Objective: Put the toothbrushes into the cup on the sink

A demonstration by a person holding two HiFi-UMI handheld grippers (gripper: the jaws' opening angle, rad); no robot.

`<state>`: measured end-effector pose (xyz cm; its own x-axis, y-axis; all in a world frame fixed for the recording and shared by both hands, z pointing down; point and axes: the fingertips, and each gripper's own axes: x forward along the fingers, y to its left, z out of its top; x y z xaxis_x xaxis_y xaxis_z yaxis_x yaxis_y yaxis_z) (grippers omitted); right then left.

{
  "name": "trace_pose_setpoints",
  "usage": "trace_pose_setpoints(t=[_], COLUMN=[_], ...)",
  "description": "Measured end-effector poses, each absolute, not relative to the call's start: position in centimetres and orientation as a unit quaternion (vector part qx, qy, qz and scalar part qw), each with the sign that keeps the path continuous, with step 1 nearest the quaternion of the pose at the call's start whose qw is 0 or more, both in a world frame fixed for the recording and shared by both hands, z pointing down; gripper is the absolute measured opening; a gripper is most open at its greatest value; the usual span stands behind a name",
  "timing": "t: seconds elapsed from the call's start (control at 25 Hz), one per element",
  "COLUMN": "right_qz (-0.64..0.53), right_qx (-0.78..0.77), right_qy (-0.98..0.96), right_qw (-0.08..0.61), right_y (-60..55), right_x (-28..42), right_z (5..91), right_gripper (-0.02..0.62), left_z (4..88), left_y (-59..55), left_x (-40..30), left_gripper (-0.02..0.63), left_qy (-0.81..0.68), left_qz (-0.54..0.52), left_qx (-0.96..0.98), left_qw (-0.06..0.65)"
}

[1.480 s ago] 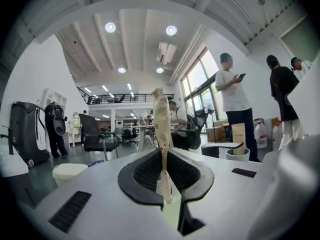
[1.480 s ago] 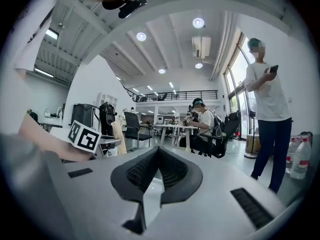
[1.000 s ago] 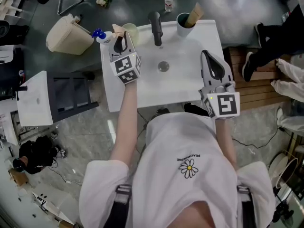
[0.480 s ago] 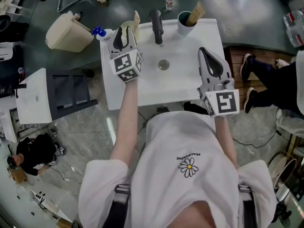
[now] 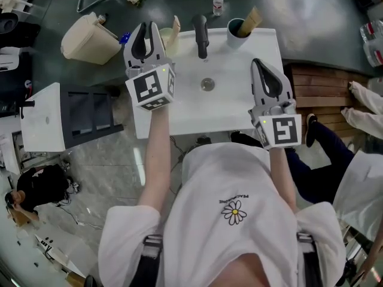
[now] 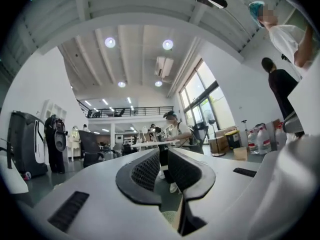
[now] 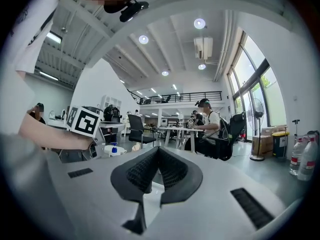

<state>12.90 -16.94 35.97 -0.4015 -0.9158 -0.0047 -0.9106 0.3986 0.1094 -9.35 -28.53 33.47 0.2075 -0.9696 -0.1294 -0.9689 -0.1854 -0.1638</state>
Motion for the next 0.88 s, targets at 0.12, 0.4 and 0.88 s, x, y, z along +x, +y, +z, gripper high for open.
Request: trace_pose_setpoints(t=[0.12,0.4,0.88], right_qz=[-0.063,-0.083,-0.076], right_qx=[0.545,0.547,0.545], right_qy=[-0.836,-0.833,-0.835], right_qw=[0.025,0.006,-0.011], right_y=[-17.1,-17.1,-17.1], right_x=[12.8,12.6,12.3], right_z=[34.7,32.9,32.3], right_gripper=[0.011,0.011,0.011], left_z=[29.8,25.0,28.2], left_y=[-26.6,-21.3,-18.1], left_x=[-8.7,-6.4,-6.1], left_gripper=[0.046,0.017,0.017], left_qy=[0.623,0.608,0.626], left_qz=[0.014,0.049,0.029], left_qx=[-0.769,-0.775,-0.770], left_qw=[0.141,0.166,0.119])
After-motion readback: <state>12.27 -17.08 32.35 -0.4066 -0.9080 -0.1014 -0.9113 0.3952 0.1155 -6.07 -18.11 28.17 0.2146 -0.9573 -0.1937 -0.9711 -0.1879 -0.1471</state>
